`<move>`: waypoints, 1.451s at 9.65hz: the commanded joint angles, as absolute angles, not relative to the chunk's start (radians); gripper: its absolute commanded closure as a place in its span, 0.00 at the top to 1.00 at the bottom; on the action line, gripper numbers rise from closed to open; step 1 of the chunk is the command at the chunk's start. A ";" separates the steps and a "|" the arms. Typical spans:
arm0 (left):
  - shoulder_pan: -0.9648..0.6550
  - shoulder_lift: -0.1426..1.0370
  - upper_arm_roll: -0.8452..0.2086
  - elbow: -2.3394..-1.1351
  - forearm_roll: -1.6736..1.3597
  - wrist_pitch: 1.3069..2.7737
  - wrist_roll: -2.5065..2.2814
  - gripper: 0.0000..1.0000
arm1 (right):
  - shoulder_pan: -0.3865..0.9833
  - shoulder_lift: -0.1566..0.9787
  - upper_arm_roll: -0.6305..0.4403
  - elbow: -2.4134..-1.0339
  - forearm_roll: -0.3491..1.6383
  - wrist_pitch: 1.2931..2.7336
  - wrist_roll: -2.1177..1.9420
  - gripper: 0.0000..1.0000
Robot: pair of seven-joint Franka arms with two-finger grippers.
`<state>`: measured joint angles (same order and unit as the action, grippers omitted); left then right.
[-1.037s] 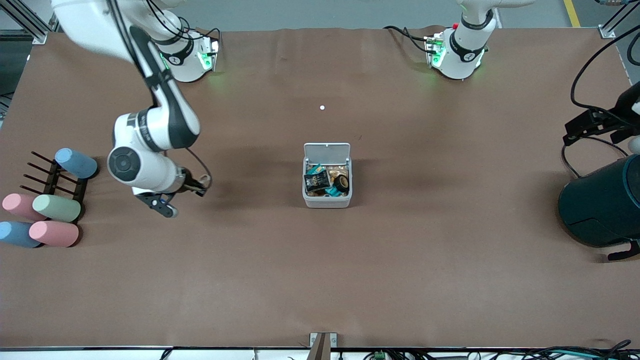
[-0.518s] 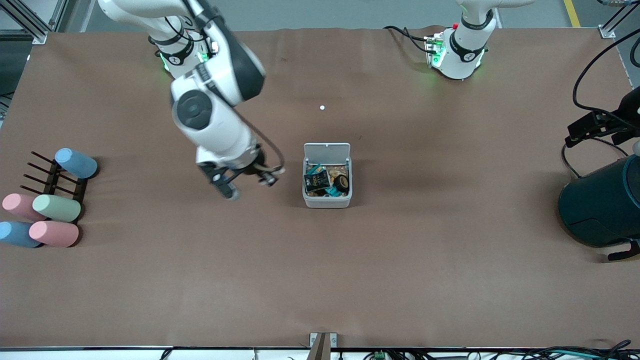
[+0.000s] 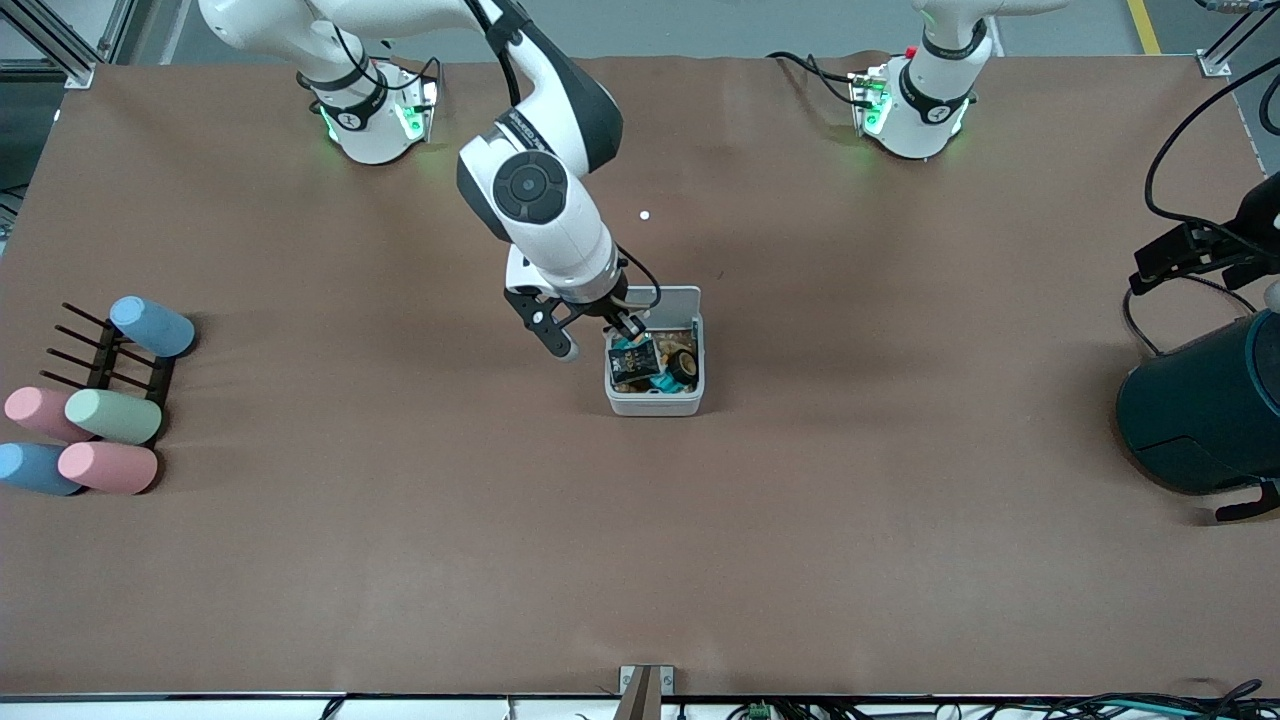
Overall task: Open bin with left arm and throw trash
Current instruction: 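Carry the white loop over the bin and open the right gripper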
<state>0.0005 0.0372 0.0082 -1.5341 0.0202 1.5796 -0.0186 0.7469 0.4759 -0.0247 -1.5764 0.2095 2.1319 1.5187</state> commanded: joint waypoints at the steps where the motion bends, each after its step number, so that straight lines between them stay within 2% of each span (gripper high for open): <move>1: 0.002 0.048 0.011 -1.508 0.006 1.551 -0.005 1.00 | 0.765 0.511 -0.034 -1.548 0.219 2.147 1.560 0.03; 4: 0.003 0.048 0.011 -1.508 0.003 1.551 0.021 1.00 | 0.782 0.575 -0.034 -1.519 0.236 2.160 1.560 0.09; 5: 0.003 0.048 0.011 -1.508 0.005 1.551 0.038 1.00 | 0.782 0.577 -0.034 -1.519 0.236 2.161 1.559 0.13; 6: 0.003 0.048 0.011 -1.508 0.005 1.551 0.037 1.00 | 0.776 0.578 -0.034 -1.519 0.236 2.161 1.559 0.22; 8: -0.002 0.049 0.011 -1.509 0.005 1.551 0.028 1.00 | 0.773 0.589 -0.034 -1.519 0.233 2.158 1.554 0.81; 9: 0.000 0.049 0.011 -1.508 0.005 1.551 0.028 1.00 | 0.782 0.588 -0.034 -1.517 0.233 2.158 1.566 1.00; 14: 0.000 0.049 0.011 -1.505 0.011 1.551 0.018 1.00 | 0.761 0.568 -0.035 -1.482 0.244 2.120 1.559 1.00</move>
<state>0.0003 0.0396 0.0082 -1.5332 0.0201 1.5719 0.0187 0.7661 0.5823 -0.0392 -1.4826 0.2314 2.1487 1.5478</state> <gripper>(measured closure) 0.000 0.000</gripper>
